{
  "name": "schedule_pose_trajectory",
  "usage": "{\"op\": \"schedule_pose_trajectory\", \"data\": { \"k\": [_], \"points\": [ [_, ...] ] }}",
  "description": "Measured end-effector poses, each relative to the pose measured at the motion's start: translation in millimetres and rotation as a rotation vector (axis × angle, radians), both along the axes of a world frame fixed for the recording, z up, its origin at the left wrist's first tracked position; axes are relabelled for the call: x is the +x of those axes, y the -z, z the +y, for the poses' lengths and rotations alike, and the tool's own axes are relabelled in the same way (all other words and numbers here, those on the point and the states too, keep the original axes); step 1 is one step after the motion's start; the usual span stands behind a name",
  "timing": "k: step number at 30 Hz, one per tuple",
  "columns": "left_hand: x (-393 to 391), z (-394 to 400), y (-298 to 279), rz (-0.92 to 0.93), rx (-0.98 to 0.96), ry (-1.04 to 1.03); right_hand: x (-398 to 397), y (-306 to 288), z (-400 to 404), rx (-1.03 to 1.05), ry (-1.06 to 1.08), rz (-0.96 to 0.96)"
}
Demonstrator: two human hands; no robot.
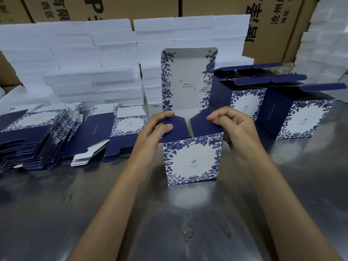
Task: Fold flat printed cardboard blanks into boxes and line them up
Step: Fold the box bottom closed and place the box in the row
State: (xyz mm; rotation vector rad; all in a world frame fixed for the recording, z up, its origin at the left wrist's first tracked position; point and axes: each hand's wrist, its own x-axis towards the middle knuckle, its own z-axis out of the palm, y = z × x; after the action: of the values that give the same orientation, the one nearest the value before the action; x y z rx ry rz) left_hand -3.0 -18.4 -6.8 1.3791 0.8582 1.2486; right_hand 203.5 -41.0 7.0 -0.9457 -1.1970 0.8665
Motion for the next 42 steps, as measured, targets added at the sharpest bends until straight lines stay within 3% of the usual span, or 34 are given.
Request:
{"op": "schedule_pose_trajectory", "data": {
  "k": [8, 15, 19, 25, 30, 34, 39, 42],
  "points": [
    [-0.5, -2.6, -0.9, 0.006, 0.009, 0.082, 1.7, -0.1, 2.6, -0.010, 0.083, -0.046],
    [-4.0, -2.5, -2.6, 0.030, 0.007, 0.100, 2.2, 2.5, 6.0, -0.098, 0.113, 0.155],
    [-2.7, -5.2, -4.2, 0.064, 0.040, 0.140, 6.6, 2.8, 6.9, -0.104, 0.149, 0.145],
    [1.8, -5.6, -2.5, 0.005, 0.051, 0.039, 2.5, 3.1, 3.5, -0.093, 0.130, 0.128],
    [3.0, 0.1, 2.4, -0.079, 0.068, -0.091, 1.2, -0.3, 0.4, -0.114, -0.036, 0.343],
    [4.4, 1.7, 2.7, -0.019, 0.118, -0.098, -0.9, -0.8, -0.5, -0.132, -0.026, 0.279],
    [4.2, 2.9, -2.7, -0.073, -0.002, -0.099, -1.2, 0.0, 2.2, -0.162, -0.055, 0.334],
    [2.9, 0.7, -2.9, -0.009, 0.021, -0.125, -2.6, -0.2, 1.0, -0.139, -0.032, 0.237]
  ]
}}
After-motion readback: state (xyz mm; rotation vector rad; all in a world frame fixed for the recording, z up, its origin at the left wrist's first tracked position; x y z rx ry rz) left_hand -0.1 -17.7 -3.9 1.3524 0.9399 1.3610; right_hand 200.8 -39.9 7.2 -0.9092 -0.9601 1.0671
